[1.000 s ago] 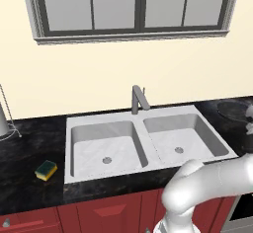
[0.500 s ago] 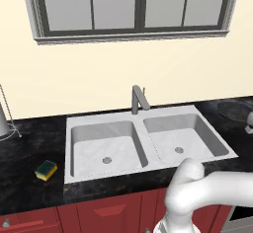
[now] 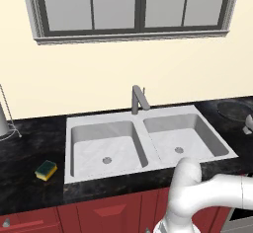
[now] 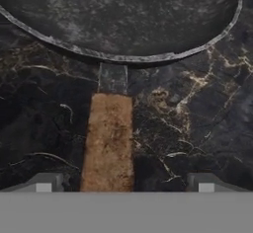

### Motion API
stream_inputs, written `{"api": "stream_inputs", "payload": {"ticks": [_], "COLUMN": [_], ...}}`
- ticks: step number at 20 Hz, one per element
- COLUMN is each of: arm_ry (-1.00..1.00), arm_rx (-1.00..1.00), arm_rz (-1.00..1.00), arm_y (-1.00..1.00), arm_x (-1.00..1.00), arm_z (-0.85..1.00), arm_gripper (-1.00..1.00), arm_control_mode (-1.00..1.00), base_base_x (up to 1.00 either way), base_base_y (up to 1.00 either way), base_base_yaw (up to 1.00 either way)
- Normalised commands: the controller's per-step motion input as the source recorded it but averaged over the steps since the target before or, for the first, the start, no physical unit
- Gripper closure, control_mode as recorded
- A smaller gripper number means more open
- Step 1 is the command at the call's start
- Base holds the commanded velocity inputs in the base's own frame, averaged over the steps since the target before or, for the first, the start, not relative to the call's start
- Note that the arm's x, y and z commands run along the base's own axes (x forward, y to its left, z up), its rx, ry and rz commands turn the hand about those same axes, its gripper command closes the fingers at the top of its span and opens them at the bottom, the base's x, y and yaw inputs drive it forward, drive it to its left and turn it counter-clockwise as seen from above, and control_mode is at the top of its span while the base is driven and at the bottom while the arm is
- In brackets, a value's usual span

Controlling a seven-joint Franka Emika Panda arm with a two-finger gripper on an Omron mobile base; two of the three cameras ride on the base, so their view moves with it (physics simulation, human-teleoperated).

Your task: Pick the pan and sponge and place them into the sink. Then turn on the water.

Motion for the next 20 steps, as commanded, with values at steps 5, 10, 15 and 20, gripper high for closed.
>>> {"api": "stream_inputs", "payload": {"ticks": [5, 10, 15, 20], "arm_ry": [0.00, 0.00, 0.00, -0.02], "arm_rx": [0.00, 0.00, 0.00, 0.00], "arm_rz": [0.00, 0.03, 0.11, 0.13], "arm_y": [-0.18, -0.07, 0.10, 0.38], "arm_x": [0.17, 0.01, -0.12, -0.30], "arm_z": [-0.25, -0.09, -0.01, 0.00], "arm_gripper": [1.00, 1.00, 1.00, 1.00], "arm_control_mode": [-1.00, -1.00, -1.00, -1.00], "base_base_x": [0.00, 0.00, 0.00, 0.00], "base_base_y": [0.00, 0.00, 0.00, 0.00], "base_base_yaw": [0.00, 0.00, 0.00, 0.00]}}
